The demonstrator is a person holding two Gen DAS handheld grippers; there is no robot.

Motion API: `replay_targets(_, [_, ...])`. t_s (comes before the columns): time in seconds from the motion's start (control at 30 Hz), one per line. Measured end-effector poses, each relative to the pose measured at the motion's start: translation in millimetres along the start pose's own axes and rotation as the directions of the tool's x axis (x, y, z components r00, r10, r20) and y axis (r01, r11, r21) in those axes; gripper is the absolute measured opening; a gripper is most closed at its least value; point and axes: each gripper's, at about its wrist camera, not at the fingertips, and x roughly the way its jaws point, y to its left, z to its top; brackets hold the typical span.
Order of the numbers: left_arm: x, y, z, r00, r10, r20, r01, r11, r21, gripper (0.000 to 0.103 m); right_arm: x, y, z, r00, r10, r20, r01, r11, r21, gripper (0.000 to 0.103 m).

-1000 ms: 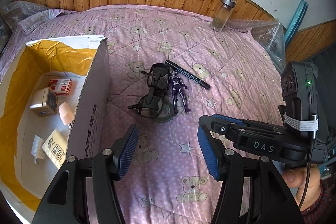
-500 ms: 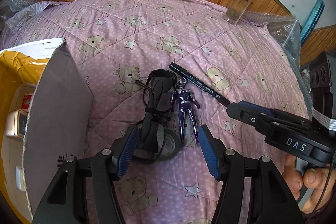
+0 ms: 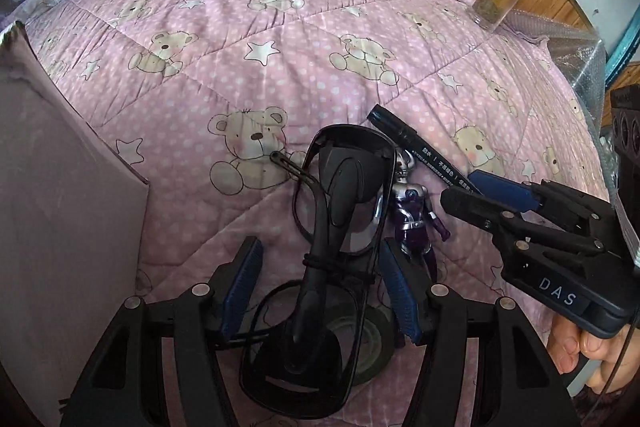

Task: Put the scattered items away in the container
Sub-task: 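Grasp the black sunglasses with left gripper while right gripper grasps the black marker, then lift the sunglasses with left gripper while right gripper lifts the marker toward the box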

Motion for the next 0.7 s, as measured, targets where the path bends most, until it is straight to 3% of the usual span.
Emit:
replay_targets(0.1, [0.4,-1.7,1.5,1.000,0.006,0.018,-0.006,1.000,0.023,0.059,3.5,2.4,3.0,1.000,-0.018,0.003,0.019,1.000,-0.024,0.023])
replay_targets(0.17, [1.0,-3.4,0.8,0.999,0.020,0.025,-0.022,0.999,0.045,0.046,4.0,0.1,4.0,1.000,-0.014,0.009,0.014,1.000,-0.016,0.020])
replay_targets(0.27, [0.7,0.2,2.6,0.999,0.020,0.028,-0.021,0.999,0.043,0.040,2.7,-7.4,5.1,1.000,0.007,0.010,-0.007,1.000,0.018,0.014])
replay_targets(0.43, [-4.9,5.1,3.3,1.000,-0.006,0.024,0.005,1.000,0.016,0.035,-6.3,-14.5,4.0,0.999,0.044,0.024,-0.046,0.995,0.091,0.014])
replay_targets(0.57, [-12.7,2.8,4.3,0.999,-0.013,0.034,0.013,1.000,0.011,0.021,-18.5,-16.3,1.3,0.997,0.061,0.042,-0.066,0.989,0.128,0.014])
replay_targets(0.7, [-23.3,1.9,3.9,0.999,-0.018,0.051,0.017,1.000,0.011,0.018,-28.8,-15.4,-3.6,0.996,0.071,0.055,-0.079,0.985,0.153,0.014])
